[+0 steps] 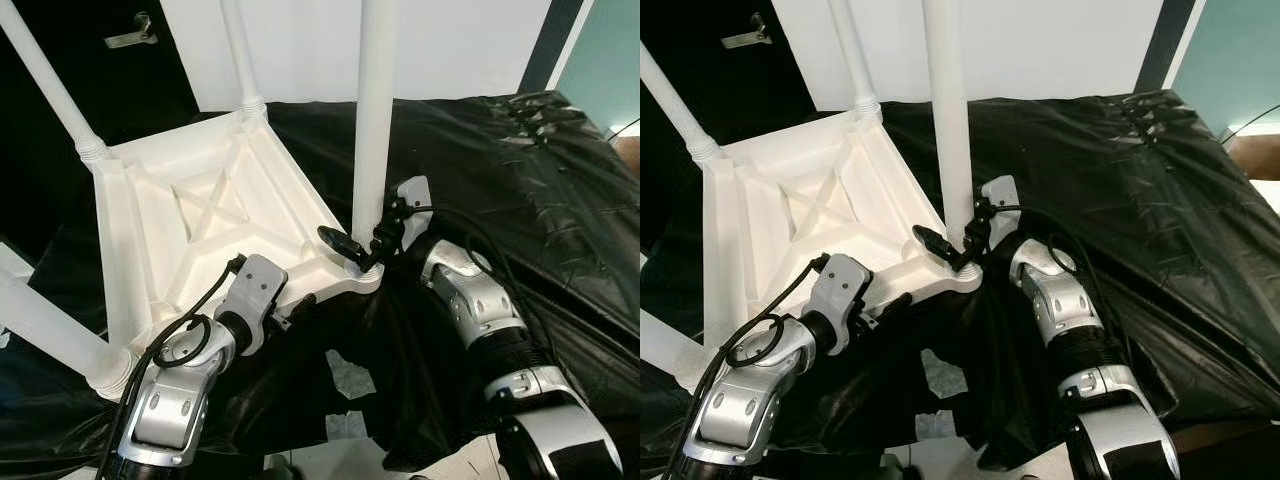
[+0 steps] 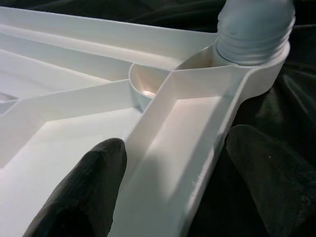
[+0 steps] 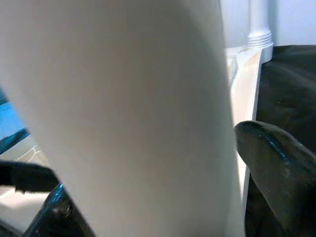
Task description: Building children table
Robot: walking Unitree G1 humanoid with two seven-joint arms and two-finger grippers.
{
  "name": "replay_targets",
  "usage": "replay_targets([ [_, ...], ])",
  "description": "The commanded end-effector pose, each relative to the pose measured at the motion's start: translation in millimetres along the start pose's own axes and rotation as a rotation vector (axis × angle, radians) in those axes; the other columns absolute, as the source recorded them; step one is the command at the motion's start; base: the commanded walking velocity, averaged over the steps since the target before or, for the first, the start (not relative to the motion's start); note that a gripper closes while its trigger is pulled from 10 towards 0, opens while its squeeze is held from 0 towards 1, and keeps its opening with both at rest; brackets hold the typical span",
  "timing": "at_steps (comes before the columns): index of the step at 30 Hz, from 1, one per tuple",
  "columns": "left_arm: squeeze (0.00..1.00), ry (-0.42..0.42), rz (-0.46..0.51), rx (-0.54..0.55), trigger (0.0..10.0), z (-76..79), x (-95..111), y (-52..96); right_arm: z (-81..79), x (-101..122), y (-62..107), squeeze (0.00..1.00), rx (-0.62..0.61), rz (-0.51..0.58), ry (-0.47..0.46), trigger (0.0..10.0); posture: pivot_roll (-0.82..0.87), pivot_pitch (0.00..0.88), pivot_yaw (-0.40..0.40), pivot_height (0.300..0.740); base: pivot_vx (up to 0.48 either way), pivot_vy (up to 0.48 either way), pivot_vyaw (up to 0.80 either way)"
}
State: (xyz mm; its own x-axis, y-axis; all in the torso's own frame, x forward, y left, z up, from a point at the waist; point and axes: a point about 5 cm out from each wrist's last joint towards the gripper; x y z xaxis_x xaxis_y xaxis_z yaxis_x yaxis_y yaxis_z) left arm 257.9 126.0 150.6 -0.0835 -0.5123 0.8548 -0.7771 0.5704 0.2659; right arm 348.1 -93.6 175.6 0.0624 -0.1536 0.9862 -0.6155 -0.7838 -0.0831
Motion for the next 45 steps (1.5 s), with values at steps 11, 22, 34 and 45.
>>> replay_targets([
  [11, 0.00, 0.006, -0.059, 0.031, 10.0, -8.3, -11.0, -1.0, 7.0, -8.1, 3.5, 0.00, 0.120, -0.105, 0.052, 10.0, 0.12, 0.089, 0.111, 0.740, 0.000, 0.000, 0.00],
  [22, 0.00, -0.083, -0.003, 0.011, 10.0, -13.0, 4.7, -10.6, 16.8, -24.2, 6.5, 0.00, 0.074, -0.163, 0.024, 0.0, 0.15, 0.039, 0.048, 0.740, 0.000, 0.000, 0.00],
  [34, 0.00, -0.053, -0.008, 0.086, 10.0, -13.0, 2.6, -11.0, 17.1, -37.6, -2.7, 0.00, -0.262, -0.102, -0.034, 0.0, 0.14, 0.002, 0.031, 0.740, 0.000, 0.000, 0.00],
  [45, 0.00, -0.025, 0.016, 0.136, 10.0, -19.6, 5.6, -9.8, 8.7, -42.0, -11.8, 0.00, -0.422, -0.025, -0.074, 10.0, 0.11, 0.000, 0.050, 0.740, 0.000, 0.000, 0.00],
])
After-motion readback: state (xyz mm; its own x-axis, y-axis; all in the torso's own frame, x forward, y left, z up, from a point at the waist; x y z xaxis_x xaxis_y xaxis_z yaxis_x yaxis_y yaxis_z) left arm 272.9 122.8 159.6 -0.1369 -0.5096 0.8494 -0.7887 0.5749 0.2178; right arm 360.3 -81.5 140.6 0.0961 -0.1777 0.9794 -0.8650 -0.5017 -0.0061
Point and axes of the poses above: a point about 5 cm out from each wrist's last joint towards the gripper, its own y axis pointing back from the gripper into the wrist, its own x axis along the axis of the wrist's last joint, z = x × y, and after that the axes turned 15 degrees about -y, right-handed
